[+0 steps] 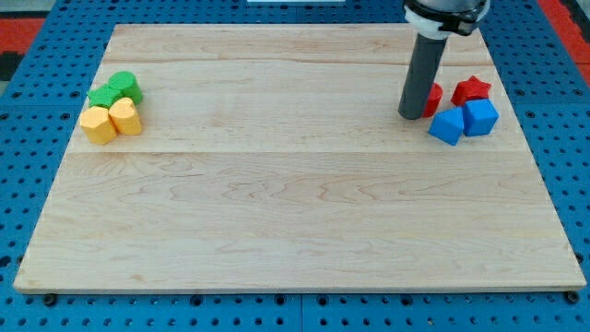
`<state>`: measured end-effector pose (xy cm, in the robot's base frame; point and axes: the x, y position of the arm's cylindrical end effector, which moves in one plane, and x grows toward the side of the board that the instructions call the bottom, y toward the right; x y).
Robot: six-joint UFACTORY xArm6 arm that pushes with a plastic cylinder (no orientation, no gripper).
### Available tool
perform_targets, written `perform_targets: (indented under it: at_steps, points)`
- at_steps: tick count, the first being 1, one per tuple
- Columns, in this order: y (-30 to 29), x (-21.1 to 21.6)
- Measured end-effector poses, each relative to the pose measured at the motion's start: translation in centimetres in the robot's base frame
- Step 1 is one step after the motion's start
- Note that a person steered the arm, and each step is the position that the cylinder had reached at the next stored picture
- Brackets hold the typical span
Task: Push the blue triangle to the bottom left of the red star
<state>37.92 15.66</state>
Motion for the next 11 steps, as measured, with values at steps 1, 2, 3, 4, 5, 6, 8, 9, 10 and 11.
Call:
perform_targets:
  at_steps: [1,2,3,4,5,6,8,9,10,11]
  points:
    - [0.8,-0.3]
    - [0.3,-0.3]
    - [-4.9,0.3]
    - [-9.0,2.8]
    - [-7.9,8.5]
    - [-2.9,10.6]
    - [2.3,10.1]
    - [3.7,10.0]
    - [4.9,9.6]
    - [5.1,8.3]
